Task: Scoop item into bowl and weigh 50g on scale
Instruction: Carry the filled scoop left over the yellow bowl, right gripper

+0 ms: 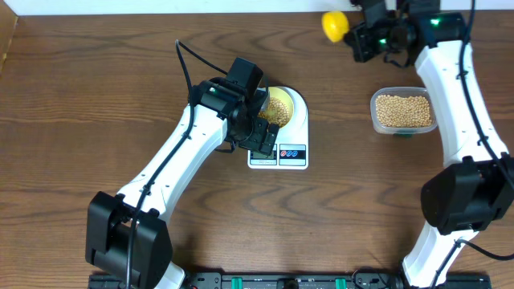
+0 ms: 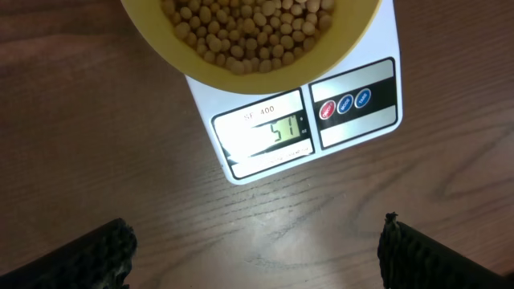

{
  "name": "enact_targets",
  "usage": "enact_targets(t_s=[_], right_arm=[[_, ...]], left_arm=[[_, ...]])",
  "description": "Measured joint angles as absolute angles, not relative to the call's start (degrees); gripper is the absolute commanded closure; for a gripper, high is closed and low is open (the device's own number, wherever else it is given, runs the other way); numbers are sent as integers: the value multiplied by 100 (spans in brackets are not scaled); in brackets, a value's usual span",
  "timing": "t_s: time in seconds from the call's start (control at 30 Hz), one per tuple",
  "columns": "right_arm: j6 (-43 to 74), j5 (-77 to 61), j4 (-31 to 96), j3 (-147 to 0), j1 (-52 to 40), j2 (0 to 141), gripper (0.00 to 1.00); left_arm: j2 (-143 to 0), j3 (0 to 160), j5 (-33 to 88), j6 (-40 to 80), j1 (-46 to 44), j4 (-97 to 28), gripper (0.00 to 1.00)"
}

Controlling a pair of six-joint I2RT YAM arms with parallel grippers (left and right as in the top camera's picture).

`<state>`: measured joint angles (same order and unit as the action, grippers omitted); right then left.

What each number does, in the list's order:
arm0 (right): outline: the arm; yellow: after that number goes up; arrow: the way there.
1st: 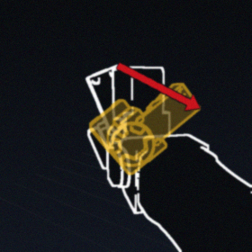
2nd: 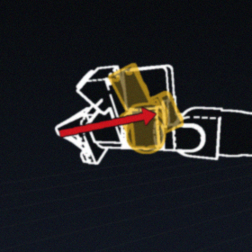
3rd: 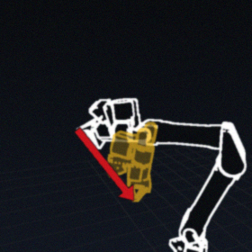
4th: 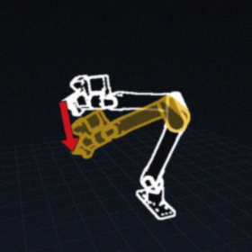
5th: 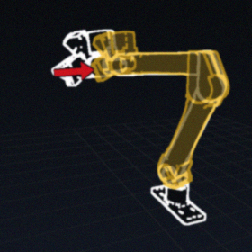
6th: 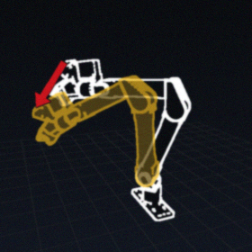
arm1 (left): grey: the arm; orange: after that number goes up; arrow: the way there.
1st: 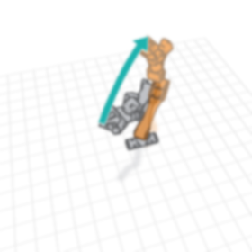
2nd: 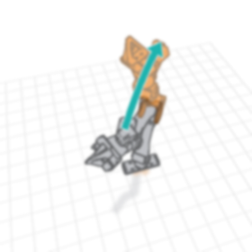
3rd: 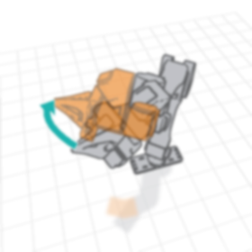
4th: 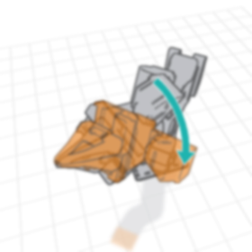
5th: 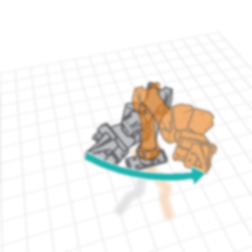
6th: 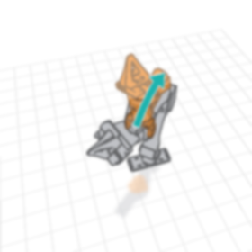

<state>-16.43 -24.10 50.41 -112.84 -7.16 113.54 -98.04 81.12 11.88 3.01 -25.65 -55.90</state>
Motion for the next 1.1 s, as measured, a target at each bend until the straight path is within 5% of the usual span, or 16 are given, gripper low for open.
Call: enact_targets(t_s=[0.47,1.1], right_arm=[[-2036,-2593,5113,-11284,-1203,11354,99],[-2797,-2915,5940,-11286,-1570,11354,99]], left_arm=[[-9804,8108,1188,303,-2565,-4958,2],[-8477,8099,1369,123,-2565,-5916,2]])
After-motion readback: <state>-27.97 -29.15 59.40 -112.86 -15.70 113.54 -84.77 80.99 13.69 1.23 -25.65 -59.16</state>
